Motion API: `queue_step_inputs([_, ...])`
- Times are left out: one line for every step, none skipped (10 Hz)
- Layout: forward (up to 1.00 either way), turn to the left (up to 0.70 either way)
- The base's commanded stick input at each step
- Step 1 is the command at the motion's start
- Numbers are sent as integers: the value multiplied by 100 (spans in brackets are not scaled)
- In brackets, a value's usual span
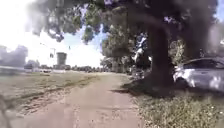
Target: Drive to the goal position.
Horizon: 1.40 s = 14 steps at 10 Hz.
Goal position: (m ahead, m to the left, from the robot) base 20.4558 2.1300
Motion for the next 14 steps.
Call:
queue_step_inputs([100,0])
queue_step_inputs([100,0])
queue_step_inputs([100,0])
queue_step_inputs([100,0])
queue_step_inputs([100,0])
queue_step_inputs([100,0])
queue_step_inputs([100,0])
queue_step_inputs([100,0])
queue_step_inputs([100,0])
queue_step_inputs([100,0])
queue_step_inputs([100,0])
queue_step_inputs([100,0])
queue_step_inputs([100,0])
queue_step_inputs([100,2])
